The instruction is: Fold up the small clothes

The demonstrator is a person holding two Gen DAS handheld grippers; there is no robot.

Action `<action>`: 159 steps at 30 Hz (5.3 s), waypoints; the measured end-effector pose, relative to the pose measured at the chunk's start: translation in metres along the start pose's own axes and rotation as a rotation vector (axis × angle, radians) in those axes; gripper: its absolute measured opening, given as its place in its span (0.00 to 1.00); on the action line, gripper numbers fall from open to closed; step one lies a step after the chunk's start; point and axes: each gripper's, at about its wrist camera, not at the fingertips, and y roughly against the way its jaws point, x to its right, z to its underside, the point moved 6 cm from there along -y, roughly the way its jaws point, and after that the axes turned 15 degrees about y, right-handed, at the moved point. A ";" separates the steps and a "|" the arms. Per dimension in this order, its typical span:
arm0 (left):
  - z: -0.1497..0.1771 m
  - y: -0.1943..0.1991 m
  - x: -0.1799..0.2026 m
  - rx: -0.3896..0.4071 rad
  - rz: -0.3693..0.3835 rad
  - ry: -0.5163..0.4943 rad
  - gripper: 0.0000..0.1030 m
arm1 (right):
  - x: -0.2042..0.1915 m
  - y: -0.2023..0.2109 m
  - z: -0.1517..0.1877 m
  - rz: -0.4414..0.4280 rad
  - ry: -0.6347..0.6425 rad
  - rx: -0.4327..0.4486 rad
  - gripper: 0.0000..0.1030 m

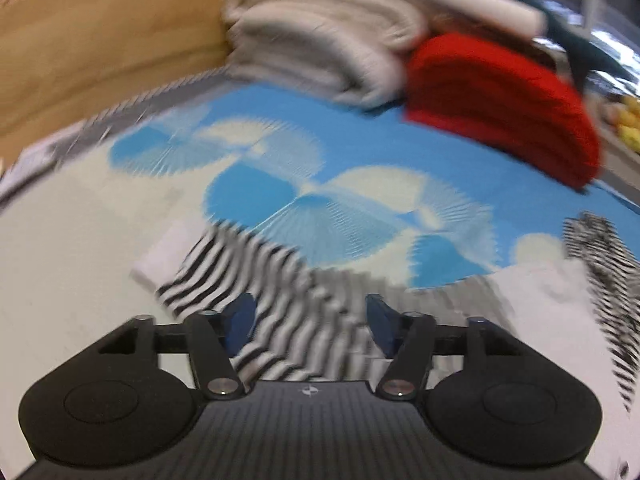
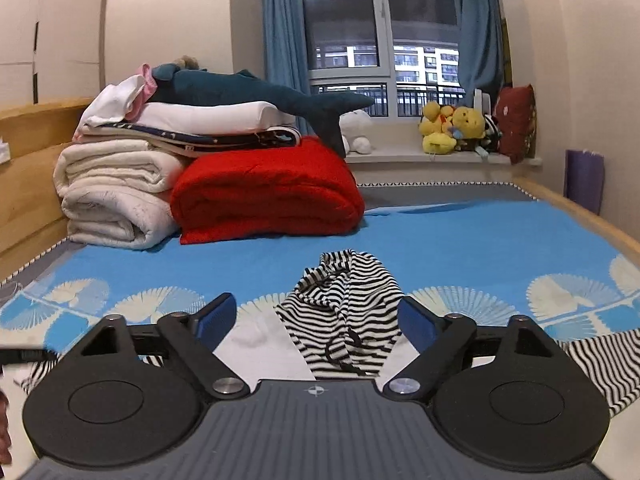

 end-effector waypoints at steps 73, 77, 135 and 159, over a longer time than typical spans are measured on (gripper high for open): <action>0.042 0.015 0.170 -0.431 0.407 -0.063 0.10 | 0.107 -0.103 0.198 0.071 -0.741 -0.657 0.25; 0.043 0.013 0.173 -0.434 0.410 -0.075 0.10 | 0.108 -0.109 0.192 0.068 -0.693 -0.624 0.04; 0.148 0.071 0.237 -0.409 0.443 -0.508 0.24 | 0.448 -0.024 0.293 0.550 -0.834 -0.358 0.48; 0.104 0.055 0.211 -0.375 0.405 -0.398 0.23 | 0.372 -0.058 0.172 0.575 -0.403 -0.086 0.01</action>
